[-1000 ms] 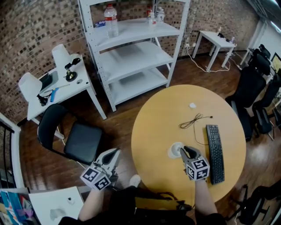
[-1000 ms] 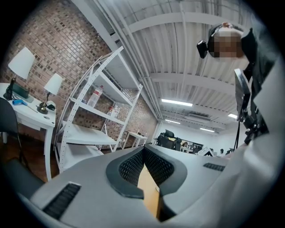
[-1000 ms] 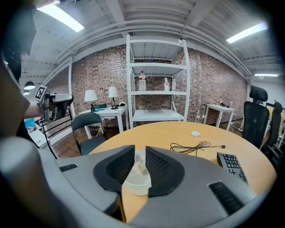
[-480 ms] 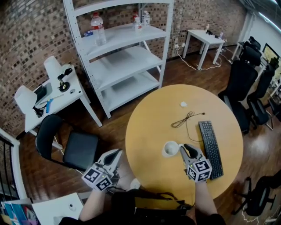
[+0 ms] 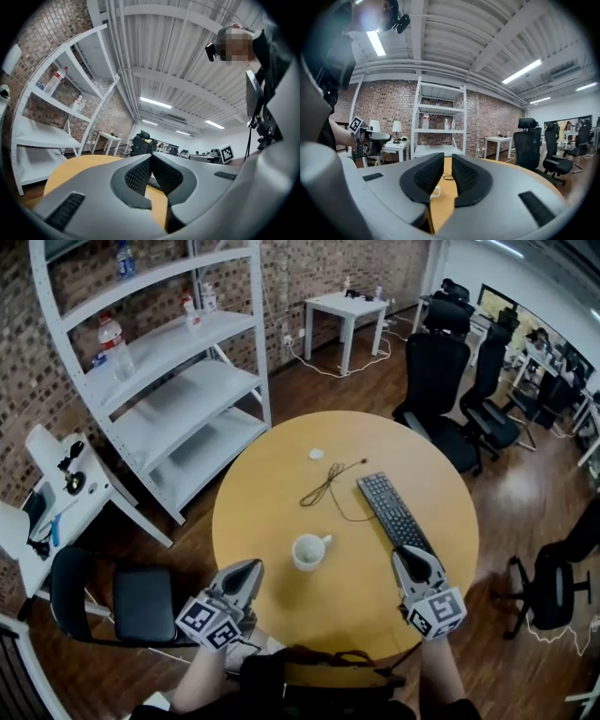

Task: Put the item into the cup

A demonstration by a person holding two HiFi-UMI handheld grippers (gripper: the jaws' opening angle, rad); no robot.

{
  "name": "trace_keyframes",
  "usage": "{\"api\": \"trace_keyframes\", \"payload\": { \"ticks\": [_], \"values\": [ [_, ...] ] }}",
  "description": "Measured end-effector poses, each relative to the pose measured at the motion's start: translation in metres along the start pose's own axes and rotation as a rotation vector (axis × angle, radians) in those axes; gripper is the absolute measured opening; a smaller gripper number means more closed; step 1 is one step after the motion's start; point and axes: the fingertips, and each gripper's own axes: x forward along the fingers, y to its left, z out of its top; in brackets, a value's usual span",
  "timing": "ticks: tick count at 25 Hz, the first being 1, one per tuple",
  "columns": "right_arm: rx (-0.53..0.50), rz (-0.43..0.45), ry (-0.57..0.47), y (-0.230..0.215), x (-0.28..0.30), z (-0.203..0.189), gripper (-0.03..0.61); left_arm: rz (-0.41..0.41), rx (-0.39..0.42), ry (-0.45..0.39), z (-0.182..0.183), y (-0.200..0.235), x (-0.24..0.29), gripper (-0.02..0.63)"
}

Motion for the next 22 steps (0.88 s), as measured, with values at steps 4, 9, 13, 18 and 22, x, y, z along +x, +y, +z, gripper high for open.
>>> {"api": "trace_keyframes", "payload": {
  "ticks": [4,9,13,18,22],
  "values": [
    [0.015,-0.128,-0.037,-0.024,-0.048,0.001,0.043,-0.096,-0.005,0.030,-0.009,-0.024,0.028,0.003],
    [0.074,-0.254,-0.075,-0.042,-0.097,-0.007,0.022,-0.160,0.003,0.049,-0.014,-0.046,0.048,0.003],
    [0.129,-0.313,-0.096,-0.054,-0.120,-0.024,0.010,-0.184,-0.001,0.067,-0.022,-0.057,0.055,0.003],
    [0.139,-0.312,-0.115,-0.057,-0.124,-0.025,0.009,-0.169,0.000,0.070,-0.024,-0.060,0.054,0.003],
    [0.128,-0.287,-0.101,-0.056,-0.120,-0.027,0.009,-0.141,0.005,0.069,-0.025,-0.060,0.049,0.003]
  ]
}}
